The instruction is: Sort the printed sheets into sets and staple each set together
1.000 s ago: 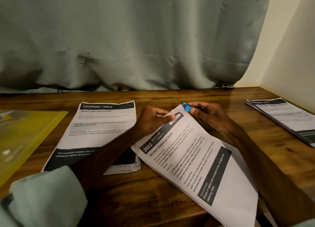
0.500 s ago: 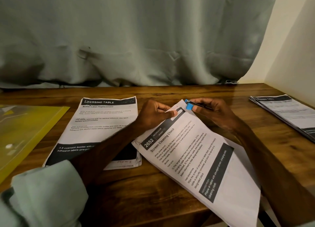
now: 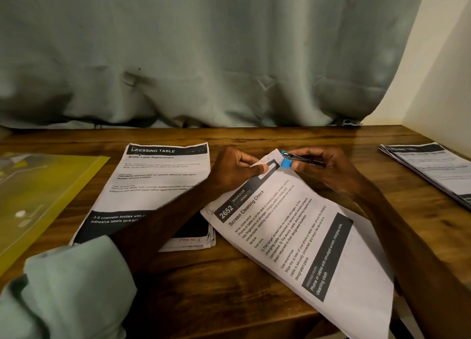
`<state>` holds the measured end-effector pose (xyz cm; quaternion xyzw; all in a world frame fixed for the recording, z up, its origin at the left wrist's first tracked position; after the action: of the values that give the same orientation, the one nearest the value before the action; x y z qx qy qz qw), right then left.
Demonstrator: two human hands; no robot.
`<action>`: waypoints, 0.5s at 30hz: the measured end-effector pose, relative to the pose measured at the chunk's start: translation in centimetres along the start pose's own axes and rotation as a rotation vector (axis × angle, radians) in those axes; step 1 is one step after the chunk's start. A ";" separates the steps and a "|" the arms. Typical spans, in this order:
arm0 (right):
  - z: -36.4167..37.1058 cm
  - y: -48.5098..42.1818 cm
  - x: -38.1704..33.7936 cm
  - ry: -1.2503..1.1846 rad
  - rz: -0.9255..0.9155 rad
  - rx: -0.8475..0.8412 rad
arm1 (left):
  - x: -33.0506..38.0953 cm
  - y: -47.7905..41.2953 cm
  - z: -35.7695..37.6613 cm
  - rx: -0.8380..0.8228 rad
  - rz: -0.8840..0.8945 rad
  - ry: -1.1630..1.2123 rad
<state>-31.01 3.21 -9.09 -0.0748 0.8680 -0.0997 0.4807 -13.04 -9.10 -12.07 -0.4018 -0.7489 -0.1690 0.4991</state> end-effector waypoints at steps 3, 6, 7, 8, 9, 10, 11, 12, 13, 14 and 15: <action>0.4 0.1 0.2 -0.049 0.029 -0.012 | 0.0 -0.1 0.1 -0.009 0.007 0.020; 0.7 0.1 -0.1 -0.077 0.026 -0.018 | 0.5 0.0 0.3 -0.041 0.023 -0.014; 0.8 0.1 -0.4 -0.075 0.020 -0.023 | 0.6 0.0 0.4 -0.045 0.032 -0.032; 0.8 0.1 -0.6 -0.062 0.011 -0.027 | 0.7 0.0 0.4 -0.043 0.043 -0.041; 0.9 0.1 -0.7 -0.053 0.001 -0.031 | 0.8 0.0 0.5 -0.036 0.053 -0.043; 1.0 0.0 -0.8 -0.053 -0.009 -0.037 | 0.8 0.1 0.5 -0.030 0.063 -0.037; 1.2 -0.1 -0.8 -0.065 -0.017 -0.046 | 1.0 0.0 0.5 -0.027 0.077 -0.032; 1.4 -0.1 -0.8 -0.083 -0.026 -0.057 | 1.1 0.0 0.5 -0.023 0.093 -0.034; 1.5 -0.1 -0.8 -0.098 -0.033 -0.069 | 1.3 0.0 0.4 -0.023 0.109 -0.042; 1.5 0.0 -0.7 -0.105 -0.034 -0.079 | 1.5 0.1 0.4 -0.024 0.120 -0.049; 1.6 0.0 -0.6 -0.102 -0.028 -0.087 | 1.7 0.1 0.4 -0.024 0.123 -0.049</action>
<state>-29.35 3.20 -9.38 -0.1127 0.8448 -0.0649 0.5190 -13.47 -8.03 -10.75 -0.4571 -0.7327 -0.1371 0.4852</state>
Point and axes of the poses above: each hand's wrist, its own y-axis away from the middle knuckle, its own z-axis out of the palm, x = y × z, the point moved 7 cm from there along -y, towards the middle knuckle, and after that the axes turned 10 degrees about -x, right-handed, at the moved point
